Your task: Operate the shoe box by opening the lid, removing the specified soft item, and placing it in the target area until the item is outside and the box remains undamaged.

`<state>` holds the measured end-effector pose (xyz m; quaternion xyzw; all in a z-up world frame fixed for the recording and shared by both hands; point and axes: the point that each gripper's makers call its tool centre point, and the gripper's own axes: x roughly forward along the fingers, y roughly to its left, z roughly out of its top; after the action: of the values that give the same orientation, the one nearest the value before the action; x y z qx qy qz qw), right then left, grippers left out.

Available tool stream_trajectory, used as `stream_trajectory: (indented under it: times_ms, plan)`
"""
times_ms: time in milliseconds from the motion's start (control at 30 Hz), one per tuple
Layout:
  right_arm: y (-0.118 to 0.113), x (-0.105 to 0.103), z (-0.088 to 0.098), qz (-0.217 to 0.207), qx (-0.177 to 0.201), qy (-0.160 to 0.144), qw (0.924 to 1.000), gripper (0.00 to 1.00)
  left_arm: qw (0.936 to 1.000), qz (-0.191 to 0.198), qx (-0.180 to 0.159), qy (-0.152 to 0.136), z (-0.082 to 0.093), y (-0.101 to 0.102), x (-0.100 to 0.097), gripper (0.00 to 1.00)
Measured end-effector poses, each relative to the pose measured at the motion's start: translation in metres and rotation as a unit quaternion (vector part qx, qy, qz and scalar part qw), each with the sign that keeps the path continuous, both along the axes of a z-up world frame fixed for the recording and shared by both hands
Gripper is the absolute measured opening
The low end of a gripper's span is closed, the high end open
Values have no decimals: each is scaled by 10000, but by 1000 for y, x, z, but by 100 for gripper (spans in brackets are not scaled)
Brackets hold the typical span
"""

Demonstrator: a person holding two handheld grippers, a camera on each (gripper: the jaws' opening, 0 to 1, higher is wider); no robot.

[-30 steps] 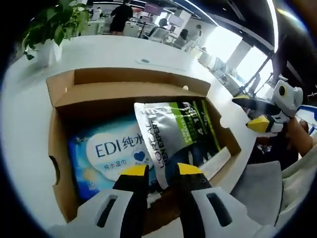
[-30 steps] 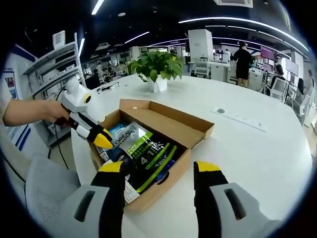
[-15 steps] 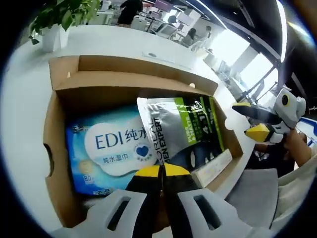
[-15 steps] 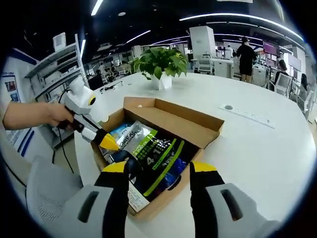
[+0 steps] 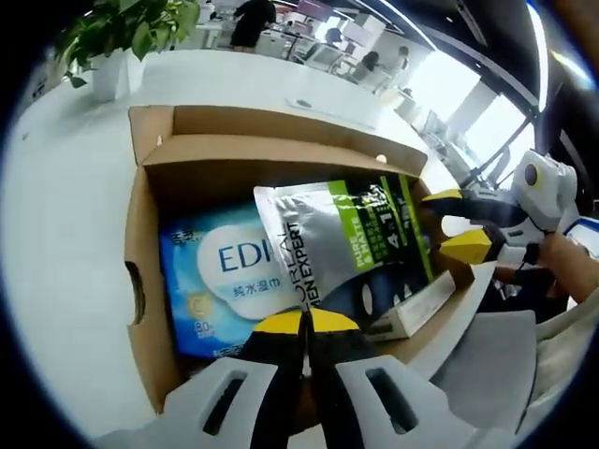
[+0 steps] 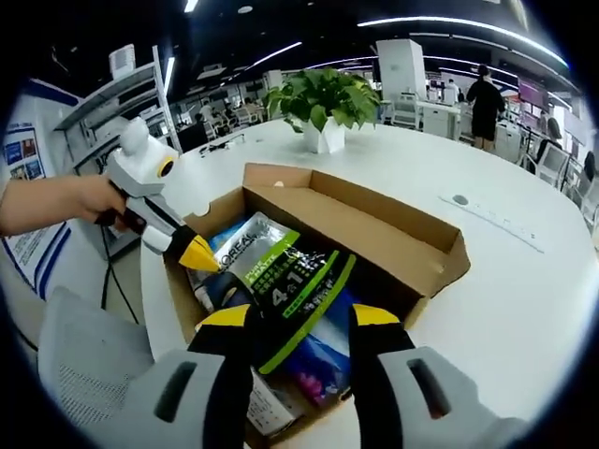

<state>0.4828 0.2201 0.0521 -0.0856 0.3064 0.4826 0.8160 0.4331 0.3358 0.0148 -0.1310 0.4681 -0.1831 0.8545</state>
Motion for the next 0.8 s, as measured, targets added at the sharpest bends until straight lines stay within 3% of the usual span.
stream_trajectory:
  times_ms: [433,700,800]
  plan:
    - [12,-1,-18,156,-214,193,9995,19,9999,-44,107,-24,-4,8,3,0]
    - [8,4,-11,-88,-106,169,9998,2,9997,-95,158,-133,1,5,5,0]
    - [5,6,-8,-197,-22,174,9997,1,9997,-144,162,-148,3,1,5,0]
